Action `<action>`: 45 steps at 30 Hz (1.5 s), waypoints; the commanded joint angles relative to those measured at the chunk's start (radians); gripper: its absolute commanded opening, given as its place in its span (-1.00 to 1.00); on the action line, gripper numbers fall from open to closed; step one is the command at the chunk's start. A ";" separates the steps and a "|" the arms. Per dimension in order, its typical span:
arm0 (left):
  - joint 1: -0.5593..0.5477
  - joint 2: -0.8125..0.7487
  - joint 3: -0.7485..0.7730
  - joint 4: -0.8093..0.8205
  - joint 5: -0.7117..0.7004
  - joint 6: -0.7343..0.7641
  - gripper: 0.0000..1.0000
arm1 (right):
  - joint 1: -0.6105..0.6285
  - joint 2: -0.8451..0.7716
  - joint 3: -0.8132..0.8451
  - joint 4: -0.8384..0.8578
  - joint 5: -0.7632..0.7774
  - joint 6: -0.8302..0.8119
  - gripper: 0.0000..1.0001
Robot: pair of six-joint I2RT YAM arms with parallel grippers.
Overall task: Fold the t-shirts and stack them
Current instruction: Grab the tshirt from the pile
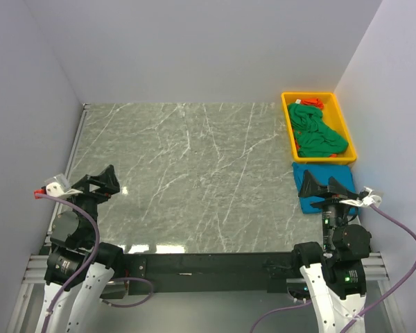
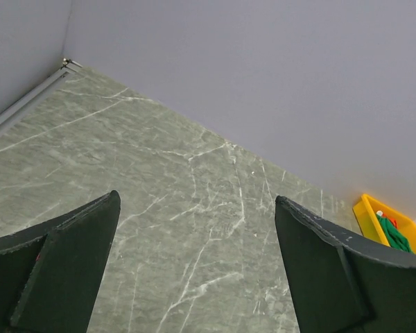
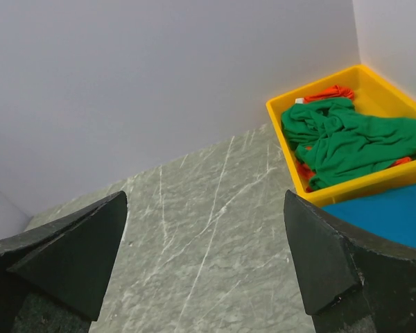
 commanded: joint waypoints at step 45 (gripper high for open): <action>-0.013 -0.049 -0.031 0.064 0.071 0.022 0.99 | -0.247 1.973 0.956 0.051 0.147 0.117 0.42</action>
